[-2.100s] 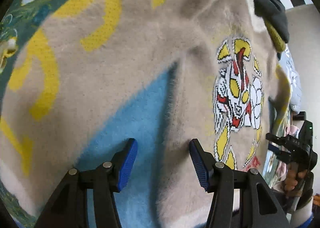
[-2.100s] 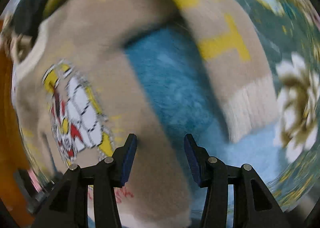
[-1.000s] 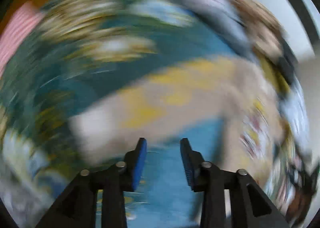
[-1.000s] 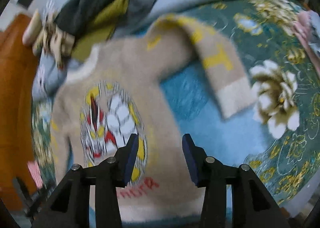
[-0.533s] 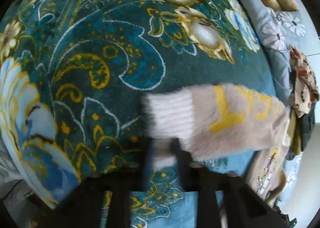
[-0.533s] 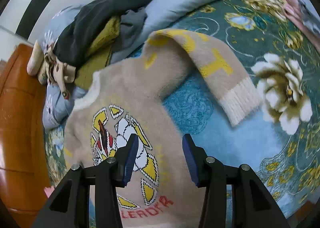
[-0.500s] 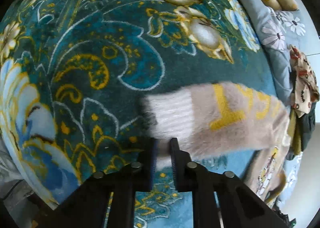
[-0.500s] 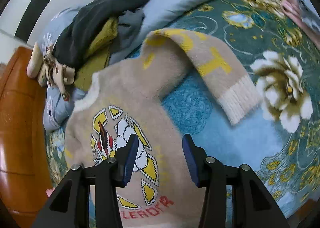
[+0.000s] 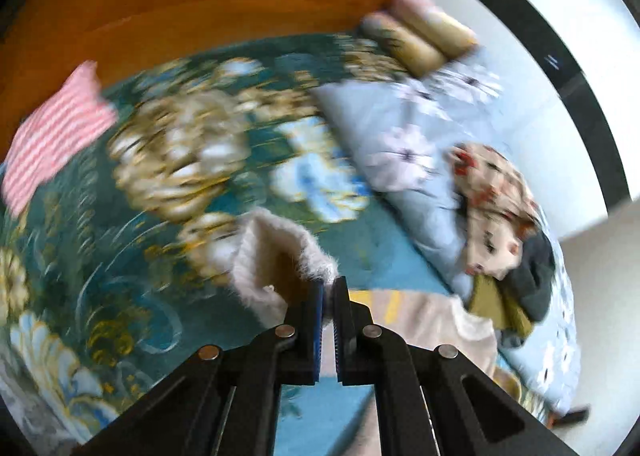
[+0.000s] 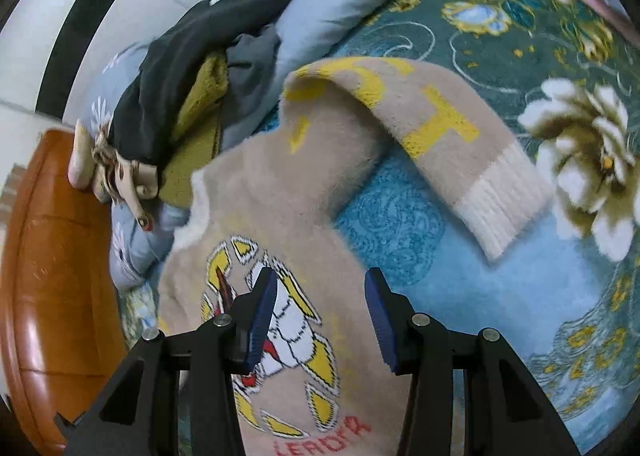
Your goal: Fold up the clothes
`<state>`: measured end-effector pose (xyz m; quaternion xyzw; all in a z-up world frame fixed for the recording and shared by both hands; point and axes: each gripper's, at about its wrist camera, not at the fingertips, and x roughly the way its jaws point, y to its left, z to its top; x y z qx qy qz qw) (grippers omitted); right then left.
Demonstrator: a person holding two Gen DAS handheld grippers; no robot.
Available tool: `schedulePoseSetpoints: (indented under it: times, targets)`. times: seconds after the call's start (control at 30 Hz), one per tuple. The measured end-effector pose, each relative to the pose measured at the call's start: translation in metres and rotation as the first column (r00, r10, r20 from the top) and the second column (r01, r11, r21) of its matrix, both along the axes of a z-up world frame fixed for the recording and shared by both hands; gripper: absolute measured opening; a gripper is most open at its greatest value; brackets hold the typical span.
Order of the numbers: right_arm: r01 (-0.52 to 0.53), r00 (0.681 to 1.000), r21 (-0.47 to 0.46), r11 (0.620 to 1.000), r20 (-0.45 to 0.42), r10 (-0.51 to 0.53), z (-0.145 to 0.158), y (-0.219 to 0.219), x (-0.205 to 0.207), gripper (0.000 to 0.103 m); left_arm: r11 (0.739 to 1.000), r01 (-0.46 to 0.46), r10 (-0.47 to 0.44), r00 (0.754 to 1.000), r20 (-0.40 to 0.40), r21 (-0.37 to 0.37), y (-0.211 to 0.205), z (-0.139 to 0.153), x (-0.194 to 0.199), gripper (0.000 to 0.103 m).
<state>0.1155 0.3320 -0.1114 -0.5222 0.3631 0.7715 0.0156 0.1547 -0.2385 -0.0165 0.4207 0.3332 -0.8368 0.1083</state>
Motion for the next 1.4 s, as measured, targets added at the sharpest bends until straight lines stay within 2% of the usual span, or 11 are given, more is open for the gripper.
schedulePoseSetpoints:
  times: [0.13,0.27,0.53,0.7,0.8,0.87,0.9,0.97,1.07,1.3,1.4]
  targets:
    - [-0.022,0.999,-0.002,1.000,-0.035,0.022,0.004,-0.004,-0.003,0.047,0.974,0.226,-0.228,0.968,-0.105,-0.037,0.089,0.030,-0.040,0.005]
    - [-0.016,0.996,-0.023,1.000,-0.085,0.014,0.008,0.002,0.000,0.047,0.880,0.469,-0.474,0.868,-0.147,-0.069,0.212,0.039,-0.094,0.005]
    - [0.106,0.982,-0.129,0.986,-0.141,-0.124,0.020,0.067,0.019,0.047,0.688,0.725,-0.723,0.688,0.061,-0.033,0.411,-0.054,-0.163,0.005]
    - [0.046,0.998,0.066,0.997,-0.044,-0.043,0.022,0.112,0.010,0.047,0.619,0.785,-0.765,0.592,0.255,0.035,0.457,-0.131,-0.156,0.005]
    - [-0.033,0.999,0.149,0.988,0.038,0.027,0.011,0.128,0.000,0.051,0.588,0.805,-0.785,0.544,0.294,0.081,0.458,-0.149,-0.147,0.006]
    - [-0.089,0.995,0.165,0.982,0.060,0.080,0.002,0.122,-0.007,0.065,0.572,0.812,-0.802,0.524,0.287,0.115,0.449,-0.145,-0.142,0.012]
    - [-0.117,0.992,0.172,0.978,0.072,0.106,-0.003,0.118,-0.011,0.069,0.566,0.812,-0.813,0.519,0.264,0.145,0.440,-0.137,-0.137,0.015]
    - [-0.172,0.983,0.184,0.968,0.091,0.158,-0.011,0.111,-0.019,0.072,0.551,0.810,-0.833,0.516,0.202,0.202,0.420,-0.121,-0.126,0.045]
    - [-0.236,0.970,0.217,0.947,0.113,0.216,-0.017,0.097,-0.036,0.073,0.563,0.807,-0.827,0.545,0.142,0.180,0.381,-0.094,-0.105,0.055]
    - [-0.337,0.931,0.323,0.884,0.256,0.261,-0.035,0.068,-0.067,0.073,0.742,0.668,-0.658,0.710,0.251,0.054,0.277,-0.100,-0.092,0.057]
    - [-0.313,0.926,0.370,0.875,0.322,0.195,-0.036,0.078,-0.070,0.031,0.790,0.612,-0.597,0.754,0.275,0.038,0.241,-0.106,-0.088,0.057]
